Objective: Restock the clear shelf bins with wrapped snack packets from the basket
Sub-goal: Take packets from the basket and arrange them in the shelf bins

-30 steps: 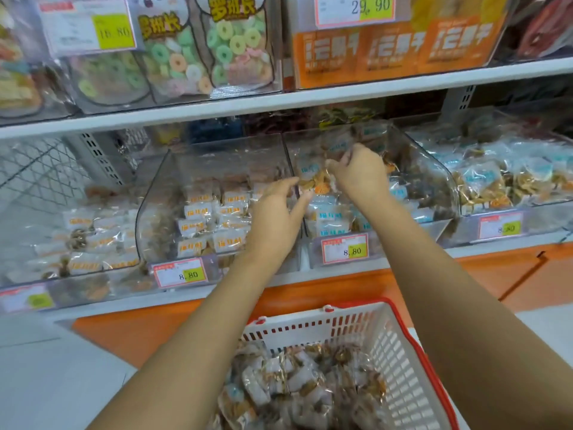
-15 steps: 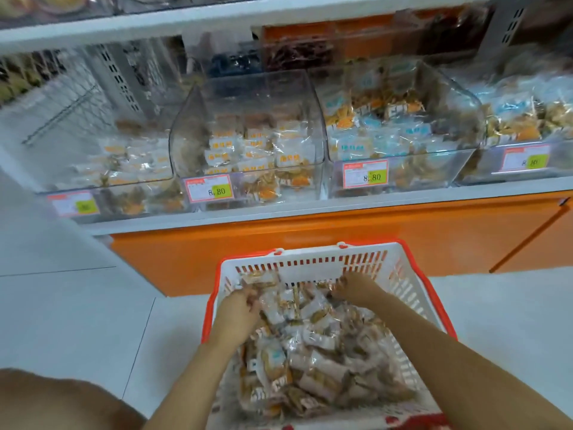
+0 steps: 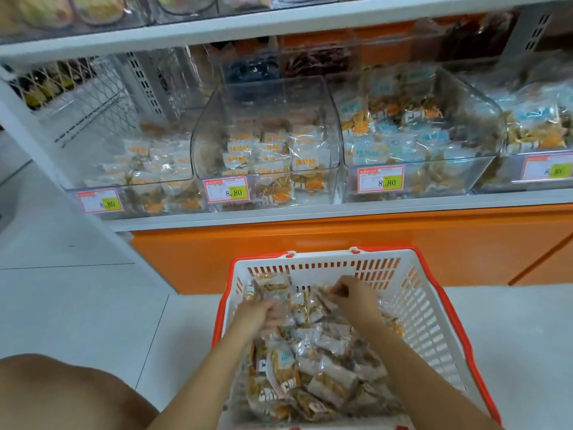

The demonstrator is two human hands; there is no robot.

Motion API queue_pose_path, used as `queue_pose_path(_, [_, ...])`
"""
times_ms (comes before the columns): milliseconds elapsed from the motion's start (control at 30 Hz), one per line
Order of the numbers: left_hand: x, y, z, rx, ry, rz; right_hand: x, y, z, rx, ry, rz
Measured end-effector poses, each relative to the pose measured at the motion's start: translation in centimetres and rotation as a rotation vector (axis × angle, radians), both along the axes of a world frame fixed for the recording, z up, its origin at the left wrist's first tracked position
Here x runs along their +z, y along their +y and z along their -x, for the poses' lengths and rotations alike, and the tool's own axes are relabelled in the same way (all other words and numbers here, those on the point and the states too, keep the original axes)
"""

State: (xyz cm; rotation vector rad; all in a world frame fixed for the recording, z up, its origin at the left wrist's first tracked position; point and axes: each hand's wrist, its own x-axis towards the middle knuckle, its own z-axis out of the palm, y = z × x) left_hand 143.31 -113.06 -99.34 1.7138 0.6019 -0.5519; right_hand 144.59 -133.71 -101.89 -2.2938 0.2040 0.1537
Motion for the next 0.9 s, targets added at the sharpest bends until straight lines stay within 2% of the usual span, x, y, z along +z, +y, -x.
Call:
queue_pose_path(67, [0.9, -1.6, -0.1, 0.031, 0.226, 0.392, 2.7, -0.4, 0.4, 0.06, -0.201, -0.064])
queue_pose_path(100, [1.2, -2.2, -0.3, 0.055, 0.246, 0.527, 4.0, -0.5, 0.6, 0.123, -0.293, -0.05])
queue_pose_path(167, [2.4, -2.8, -1.0, 0.101, 0.158, 0.714, 6.1, -0.6, 1.0, 0.267, -0.428, 0.031])
queue_pose_path(233, [4.5, -3.1, -1.6, 0.075, 0.033, 0.757, 7.7, -0.6, 1.4, 0.366, -0.514, 0.101])
queue_pose_path(300, [6.7, -2.9, -2.0, 0.0, -0.044, 0.73, 9.3, -0.7, 1.6, 0.395, -0.542, 0.148])
queue_pose_path(367, [8.8, -2.2, -2.3, -0.09, -0.132, 0.656, 11.0, -0.9, 1.6, 0.33, -0.556, 0.132])
queue_pose_path(433, [11.0, -1.2, -2.6, -0.11, -0.222, 0.656, 13.2, -0.7, 1.3, 0.167, -0.513, -0.053])
queue_pose_path(500, [12.8, -0.3, -3.0, -0.076, -0.28, 0.682, 15.7, 0.1, 1.0, -0.004, -0.382, -0.396])
queue_pose_path(533, [13.6, 0.1, -3.3, -0.078, -0.298, 0.669, 16.8, 0.6, 0.8, -0.036, -0.284, -0.555])
queue_pose_path(567, [14.3, 0.5, -3.5, -0.099, -0.318, 0.627, 17.6, 1.2, 0.6, -0.014, -0.219, -0.627])
queue_pose_path(667, [16.3, 1.5, -4.5, -0.261, -0.475, 0.327, 19.6, 2.8, -0.7, 0.16, -0.211, -0.534])
queue_pose_path(767, [18.7, 1.9, -6.2, -0.421, -0.725, -0.023, 22.1, 3.3, -3.3, 0.348, -0.199, -0.275])
queue_pose_path(900, [21.1, 1.8, -9.6, -0.443, -0.927, -0.121, 26.3, 3.5, -8.7, 0.505, -0.241, 0.092])
